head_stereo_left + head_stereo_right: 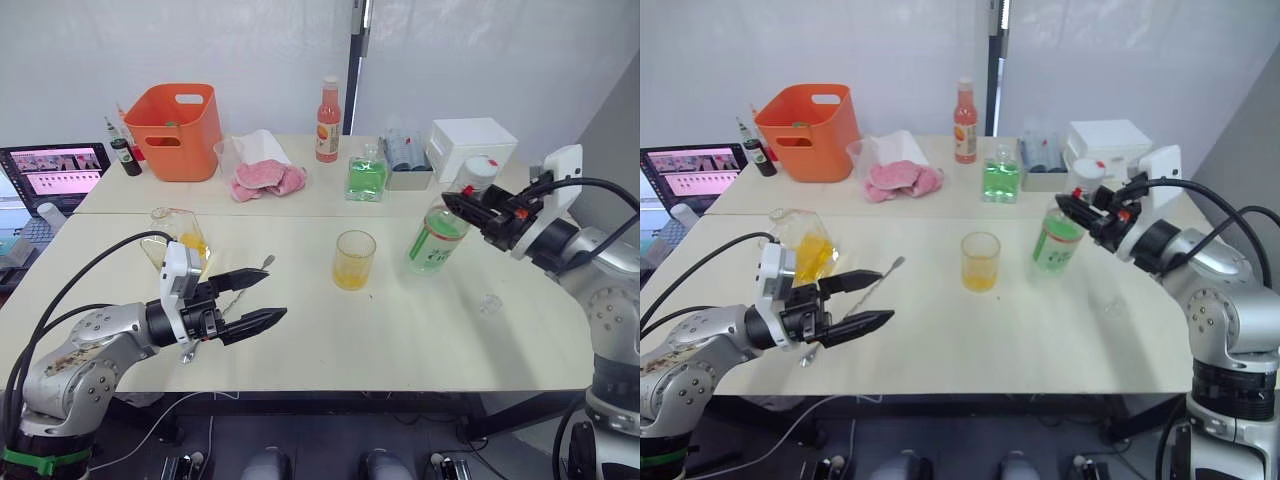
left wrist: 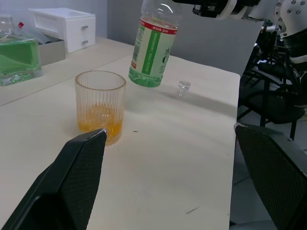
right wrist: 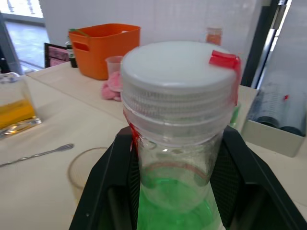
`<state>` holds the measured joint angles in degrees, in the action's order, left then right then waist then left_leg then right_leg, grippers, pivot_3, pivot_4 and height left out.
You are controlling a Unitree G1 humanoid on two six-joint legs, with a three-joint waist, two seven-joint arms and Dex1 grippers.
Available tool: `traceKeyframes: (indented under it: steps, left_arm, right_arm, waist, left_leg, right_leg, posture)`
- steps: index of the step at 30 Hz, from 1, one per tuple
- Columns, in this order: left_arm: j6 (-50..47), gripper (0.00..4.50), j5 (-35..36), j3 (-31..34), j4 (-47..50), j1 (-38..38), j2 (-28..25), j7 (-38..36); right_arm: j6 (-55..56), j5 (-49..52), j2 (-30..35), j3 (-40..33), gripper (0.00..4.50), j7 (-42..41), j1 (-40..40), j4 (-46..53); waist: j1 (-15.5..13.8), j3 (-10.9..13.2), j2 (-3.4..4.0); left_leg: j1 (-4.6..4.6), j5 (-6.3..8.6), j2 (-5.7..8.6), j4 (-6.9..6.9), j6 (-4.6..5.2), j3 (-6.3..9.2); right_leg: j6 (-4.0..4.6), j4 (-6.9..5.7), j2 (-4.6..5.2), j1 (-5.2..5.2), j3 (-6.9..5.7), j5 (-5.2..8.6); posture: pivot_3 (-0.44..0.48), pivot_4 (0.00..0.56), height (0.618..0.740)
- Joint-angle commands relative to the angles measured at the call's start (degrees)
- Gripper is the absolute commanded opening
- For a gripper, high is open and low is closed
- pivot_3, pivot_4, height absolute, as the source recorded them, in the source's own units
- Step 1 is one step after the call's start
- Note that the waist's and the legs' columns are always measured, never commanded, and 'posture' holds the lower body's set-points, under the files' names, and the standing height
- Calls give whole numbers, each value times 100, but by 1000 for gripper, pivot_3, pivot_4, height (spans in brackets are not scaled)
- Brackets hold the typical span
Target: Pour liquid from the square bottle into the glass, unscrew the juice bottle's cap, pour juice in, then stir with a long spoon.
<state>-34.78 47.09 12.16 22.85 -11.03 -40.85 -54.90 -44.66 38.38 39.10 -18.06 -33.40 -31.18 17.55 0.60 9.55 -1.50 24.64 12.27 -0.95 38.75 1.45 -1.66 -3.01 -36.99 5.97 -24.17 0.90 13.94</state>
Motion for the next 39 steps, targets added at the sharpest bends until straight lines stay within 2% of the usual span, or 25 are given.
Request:
traceKeyframes:
  steps: [1,9,15,21,25,33,38,39]
  left_arm:
    - [162,4500,-46,-43,-24,-161,-6,-126]
    - [164,4500,-107,-121,-126,-297,0,-253]
    - [193,4500,-198,-184,-197,-370,-122,-432]
    - [363,4500,-456,-323,-269,-334,-301,-772]
    - [469,4500,-636,-439,-234,-295,-359,-917]
    - [491,4500,-685,-468,-163,-282,-382,-956]
    - [482,4500,-676,-471,-129,-263,-415,-955]
    - [477,4500,-670,-474,-121,-264,-419,-948]
  right_arm:
    - [-67,349,52,-282,1433,99,16,537]
    - [-305,916,-97,-80,1433,217,313,1230]
    - [-269,1202,-258,563,1433,23,399,1708]
    - [132,681,-381,1425,1433,-409,276,1554]
    - [731,-31,-458,2129,1433,-844,225,1198]
    - [1447,-724,-617,2689,1433,-1376,358,711]
    - [1570,-889,-680,2785,1432,-1558,393,507]
    - [1586,-923,-690,2785,2450,-1574,390,477]
  waist:
    - [0,0,0]
    - [3,0,0]
    - [10,0,-1]
    - [8,1,-1]
    - [3,1,-3]
    - [8,1,-4]
    - [19,0,-5]
    - [18,0,-5]
  left_leg:
    - [0,0,0,0,0,0]
    - [1,0,0,-1,0,0]
    - [0,0,-1,0,0,3]
    - [-1,0,-1,0,0,3]
    - [0,0,0,4,0,3]
    - [-1,0,-3,4,0,5]
    - [-9,0,-9,4,0,5]
    - [-10,0,-10,4,0,5]
  right_leg:
    - [0,0,0,0,0,0]
    - [-1,1,-1,-1,0,0]
    - [-1,0,-3,-1,0,1]
    - [-1,0,-5,-1,0,1]
    - [-1,0,-5,0,-1,1]
    - [-1,-1,-7,0,-2,1]
    - [0,-3,-15,3,-1,0]
    - [0,-4,-16,4,0,0]
  posture:
    - [0,150,715]
    - [0,150,715]
    - [0,150,715]
    - [0,150,715]
    - [0,150,715]
    - [0,150,715]
    - [0,150,715]
    - [0,150,715]
